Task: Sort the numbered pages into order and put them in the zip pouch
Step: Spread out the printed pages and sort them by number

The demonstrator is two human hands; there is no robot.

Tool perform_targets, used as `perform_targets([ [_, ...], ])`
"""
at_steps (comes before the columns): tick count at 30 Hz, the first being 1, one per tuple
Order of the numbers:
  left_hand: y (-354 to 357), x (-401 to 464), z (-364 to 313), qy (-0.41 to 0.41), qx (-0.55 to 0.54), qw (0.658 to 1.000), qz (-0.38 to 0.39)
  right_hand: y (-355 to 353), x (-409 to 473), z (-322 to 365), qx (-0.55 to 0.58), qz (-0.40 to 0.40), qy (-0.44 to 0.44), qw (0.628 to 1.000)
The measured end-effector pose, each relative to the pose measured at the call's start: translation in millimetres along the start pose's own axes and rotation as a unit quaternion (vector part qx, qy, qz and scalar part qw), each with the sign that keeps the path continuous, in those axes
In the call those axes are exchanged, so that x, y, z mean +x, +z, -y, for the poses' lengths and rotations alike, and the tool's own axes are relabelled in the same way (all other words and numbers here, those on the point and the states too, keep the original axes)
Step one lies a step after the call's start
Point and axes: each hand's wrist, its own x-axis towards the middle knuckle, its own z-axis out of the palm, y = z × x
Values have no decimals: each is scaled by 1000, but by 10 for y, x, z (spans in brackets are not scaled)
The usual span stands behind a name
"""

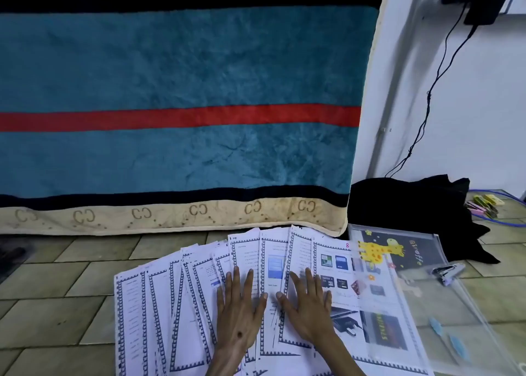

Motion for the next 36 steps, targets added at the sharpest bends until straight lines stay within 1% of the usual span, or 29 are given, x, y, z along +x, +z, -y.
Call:
perform_targets([
  [1,1,-13,-10,-3,-5,1000,-5,8,-8,0,0,5,-6,1000],
  [2,39,-17,6,-7,9,1000,-16,44,-14,2,-11,-6,-15,1000],
  [3,100,-24,50,-17,24,1000,-11,76,-22,-7,-25,-5,-16,1000],
  [4,136,-31,82,-29,38,999,25,106,-36,-18,-35,-6,-16,999],
  [5,202,-25,118,-29,36,998,41,136,-48,-22,-49,-8,-19,999],
  [6,274,-16,152,-15,44,998,44,154,-62,-20,-65,-9,-20,998],
  [8,334,16,172,-15,56,997,56,174,-85,-7,-84,-11,-23,996],
  [13,270,-37,158,-16,22,999,35,238,-121,-19,-96,-38,-43,994],
  [15,303,-29,180,-10,26,999,22,264,-138,-25,-96,-59,-51,992],
  [19,285,-46,159,-1,36,999,4,236,-194,-4,-105,-4,-47,993],
  [21,278,-59,180,1,34,999,5,209,-211,28,-100,5,-44,994],
  [25,248,-51,171,3,28,999,21,165,-178,15,-38,21,-32,999],
  [27,248,-45,189,6,36,999,36,142,-126,-48,22,5,-30,999],
  [29,206,-18,168,-8,41,997,58,103,-91,-97,88,-17,-30,996],
  [31,163,-10,78,-6,48,998,34,25,-96,-110,172,-34,-27,984],
  [33,115,-11,-78,-3,52,998,-28,-79,-108,-164,233,-48,-8,971],
  [34,103,0,-168,0,36,998,-57,-131,-99,-213,240,-65,-5,969],
  [35,74,3,-277,-2,-10,999,-51,-177,-91,-270,245,-83,-5,966],
  [36,58,-9,-386,-10,-86,996,-25,-217,-90,-325,272,-95,-1,958],
])
